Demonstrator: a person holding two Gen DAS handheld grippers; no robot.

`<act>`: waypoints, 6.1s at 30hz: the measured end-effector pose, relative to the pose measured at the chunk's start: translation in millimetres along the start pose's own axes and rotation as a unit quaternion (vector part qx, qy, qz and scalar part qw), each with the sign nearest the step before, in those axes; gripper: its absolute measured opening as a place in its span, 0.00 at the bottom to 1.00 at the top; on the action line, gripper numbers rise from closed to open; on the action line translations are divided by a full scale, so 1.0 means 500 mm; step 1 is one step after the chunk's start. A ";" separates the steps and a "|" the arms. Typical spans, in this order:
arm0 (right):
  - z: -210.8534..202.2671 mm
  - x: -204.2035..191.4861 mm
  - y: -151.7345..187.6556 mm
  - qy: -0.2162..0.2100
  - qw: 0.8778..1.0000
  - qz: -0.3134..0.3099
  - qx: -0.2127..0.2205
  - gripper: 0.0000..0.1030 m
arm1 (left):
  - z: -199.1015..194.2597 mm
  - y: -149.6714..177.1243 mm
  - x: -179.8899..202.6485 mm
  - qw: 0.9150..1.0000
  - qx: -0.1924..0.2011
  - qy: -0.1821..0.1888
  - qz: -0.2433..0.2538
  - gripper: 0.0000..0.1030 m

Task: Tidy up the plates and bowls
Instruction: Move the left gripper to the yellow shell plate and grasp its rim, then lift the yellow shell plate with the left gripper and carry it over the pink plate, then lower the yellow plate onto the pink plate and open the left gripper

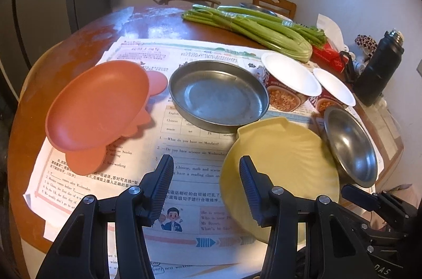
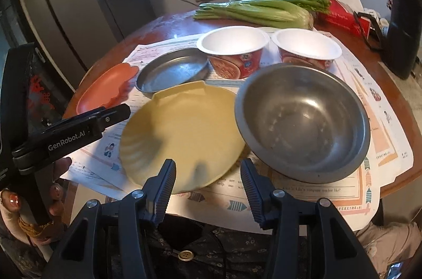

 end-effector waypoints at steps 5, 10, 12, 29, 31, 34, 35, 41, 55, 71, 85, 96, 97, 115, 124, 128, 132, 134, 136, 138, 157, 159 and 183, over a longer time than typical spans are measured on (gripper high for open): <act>0.019 0.002 0.003 0.009 1.000 0.003 -0.001 0.50 | 0.015 0.003 0.002 1.000 -0.006 0.003 0.000 0.52; 0.037 0.010 0.000 0.028 1.000 0.006 0.002 0.50 | 0.031 0.003 0.009 1.000 -0.008 0.007 0.000 0.52; 0.043 0.011 -0.001 0.026 1.000 0.008 0.003 0.50 | 0.039 0.003 0.013 1.000 -0.011 0.008 0.000 0.52; 0.097 -0.051 -0.011 0.035 0.998 -0.051 0.006 0.50 | 0.085 0.007 0.027 1.000 -0.013 0.026 0.007 0.47; 0.098 -0.060 -0.010 0.029 0.998 -0.058 0.008 0.50 | 0.083 0.007 0.025 0.999 -0.014 0.030 0.007 0.44; 0.101 -0.067 -0.009 0.028 0.998 -0.061 0.006 0.51 | 0.077 0.009 0.018 0.999 -0.018 0.038 -0.001 0.44; 0.102 -0.066 -0.009 0.025 0.998 -0.058 0.006 0.51 | 0.075 0.011 0.016 0.999 -0.019 0.040 -0.003 0.44; 0.098 -0.068 -0.011 0.018 0.998 -0.052 0.006 0.51 | 0.062 0.015 0.011 0.999 -0.023 0.040 -0.005 0.44; 0.075 -0.124 -0.032 -0.012 0.997 -0.072 0.013 0.51 | -0.018 -0.005 -0.044 0.999 0.012 0.026 -0.020 0.44; 0.088 -0.232 -0.083 -0.060 0.990 -0.122 0.029 0.51 | -0.085 -0.034 -0.146 0.997 0.055 -0.026 -0.057 0.44; 0.123 -0.320 -0.137 -0.108 0.979 -0.164 0.048 0.51 | -0.105 -0.073 -0.233 0.991 0.074 -0.068 -0.087 0.44; 0.155 -0.367 -0.192 -0.127 0.974 -0.175 0.063 0.51 | -0.092 -0.122 -0.285 0.987 0.091 -0.080 -0.107 0.44; 0.161 -0.371 -0.197 -0.127 0.974 -0.175 0.063 0.51 | -0.088 -0.126 -0.289 0.987 0.091 -0.081 -0.107 0.44; 0.260 -0.392 -0.223 -0.118 0.973 -0.194 0.037 0.51 | 0.001 -0.142 -0.337 0.988 0.066 -0.087 -0.109 0.44; 0.305 -0.388 -0.214 -0.108 0.974 -0.199 0.018 0.51 | 0.043 -0.132 -0.344 0.988 0.054 -0.093 -0.109 0.44; 0.317 -0.388 -0.212 -0.109 0.974 -0.199 0.013 0.51 | 0.055 -0.132 -0.348 0.988 0.051 -0.095 -0.109 0.44; 0.329 -0.390 -0.206 -0.107 0.974 -0.200 0.008 0.51 | 0.061 -0.127 -0.347 0.988 0.048 -0.100 -0.105 0.44; 0.333 -0.389 -0.205 -0.104 0.974 -0.200 0.006 0.51 | 0.062 -0.126 -0.345 0.988 0.049 -0.100 -0.102 0.44; 0.337 -0.389 -0.205 -0.101 0.974 -0.201 0.006 0.51 | 0.064 -0.125 -0.345 0.989 0.049 -0.101 -0.101 0.44; 0.340 -0.389 -0.203 -0.100 0.974 -0.201 0.005 0.51 | 0.064 -0.123 -0.345 0.988 0.048 -0.102 -0.101 0.44; 0.346 -0.390 -0.196 -0.068 0.972 -0.222 0.021 0.51 | 0.065 -0.109 -0.361 0.985 0.046 -0.140 -0.090 0.45; 0.343 -0.386 -0.198 -0.084 0.973 -0.213 0.019 0.51 | 0.070 -0.106 -0.360 0.985 0.038 -0.145 -0.085 0.45; 0.294 -0.354 -0.215 -0.074 0.980 -0.178 0.049 0.51 | 0.087 -0.092 -0.352 0.984 0.024 -0.163 -0.067 0.46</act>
Point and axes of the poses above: each gripper's, at about its wrist camera, not at the fingertips, and z roughly the way its jaws point, x to its right, y to its underside, the point moved 1 cm from there along z, roughly the way its jaws point, and after that the axes turned 10 degrees about x, right-handed, at the moved point
